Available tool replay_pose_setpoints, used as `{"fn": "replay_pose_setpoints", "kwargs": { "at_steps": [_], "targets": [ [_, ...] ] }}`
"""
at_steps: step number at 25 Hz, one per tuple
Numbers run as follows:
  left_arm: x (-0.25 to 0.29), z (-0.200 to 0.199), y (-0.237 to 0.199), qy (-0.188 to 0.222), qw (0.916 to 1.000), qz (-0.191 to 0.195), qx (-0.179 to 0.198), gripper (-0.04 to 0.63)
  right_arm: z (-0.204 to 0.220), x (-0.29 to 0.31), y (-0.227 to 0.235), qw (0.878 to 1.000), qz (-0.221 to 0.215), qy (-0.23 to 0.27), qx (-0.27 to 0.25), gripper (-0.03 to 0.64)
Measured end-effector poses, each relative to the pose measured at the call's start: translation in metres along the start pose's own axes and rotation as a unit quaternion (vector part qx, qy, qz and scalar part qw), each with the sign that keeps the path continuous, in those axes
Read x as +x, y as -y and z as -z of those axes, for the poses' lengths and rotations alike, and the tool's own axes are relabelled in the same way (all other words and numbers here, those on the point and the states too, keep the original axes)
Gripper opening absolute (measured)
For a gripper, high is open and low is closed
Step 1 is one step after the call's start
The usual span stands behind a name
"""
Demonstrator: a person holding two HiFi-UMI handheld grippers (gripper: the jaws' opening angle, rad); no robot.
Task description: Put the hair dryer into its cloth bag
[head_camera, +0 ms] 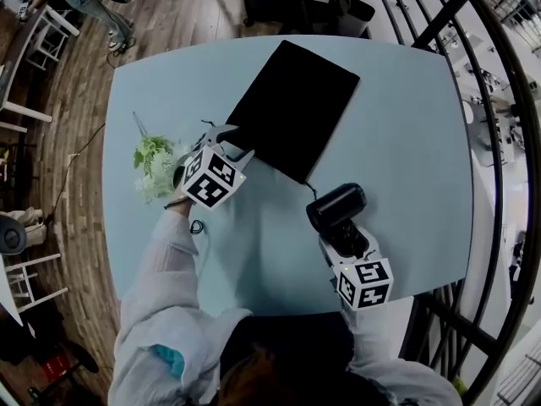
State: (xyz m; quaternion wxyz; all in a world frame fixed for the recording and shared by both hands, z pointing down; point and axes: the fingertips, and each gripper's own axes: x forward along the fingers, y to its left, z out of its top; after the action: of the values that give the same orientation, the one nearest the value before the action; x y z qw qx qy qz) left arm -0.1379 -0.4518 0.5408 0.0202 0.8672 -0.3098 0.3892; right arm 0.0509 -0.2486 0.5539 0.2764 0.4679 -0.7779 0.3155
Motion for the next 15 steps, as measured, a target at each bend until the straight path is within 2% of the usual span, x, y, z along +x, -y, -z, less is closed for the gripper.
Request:
{"fn": "replay_pose_setpoints", "kwargs": {
  "at_steps": [2, 8, 13, 15],
  "targets": [
    [0.011, 0.001, -0.002, -0.012, 0.9997, 0.009, 0.017, 0.220, 0.001, 0.004, 0.000, 1.000, -0.004, -0.006, 0.001, 0.305],
    [0.034, 0.006, -0.004, -0.045, 0.9971, 0.050, 0.037, 0.222, -0.001, 0.009, -0.002, 1.000, -0.017, -0.020, 0.008, 0.305],
    [0.046, 0.017, -0.006, -0.067, 0.9945, 0.077, 0.025, 0.221, -0.003, 0.015, -0.004, 0.999, -0.026, -0.025, 0.000, 0.305],
    [0.046, 0.017, -0.004, -0.070, 0.9938, 0.083, 0.022, 0.196, -0.002, 0.016, -0.006, 0.999, -0.029, -0.026, 0.001, 0.307]
  ]
}}
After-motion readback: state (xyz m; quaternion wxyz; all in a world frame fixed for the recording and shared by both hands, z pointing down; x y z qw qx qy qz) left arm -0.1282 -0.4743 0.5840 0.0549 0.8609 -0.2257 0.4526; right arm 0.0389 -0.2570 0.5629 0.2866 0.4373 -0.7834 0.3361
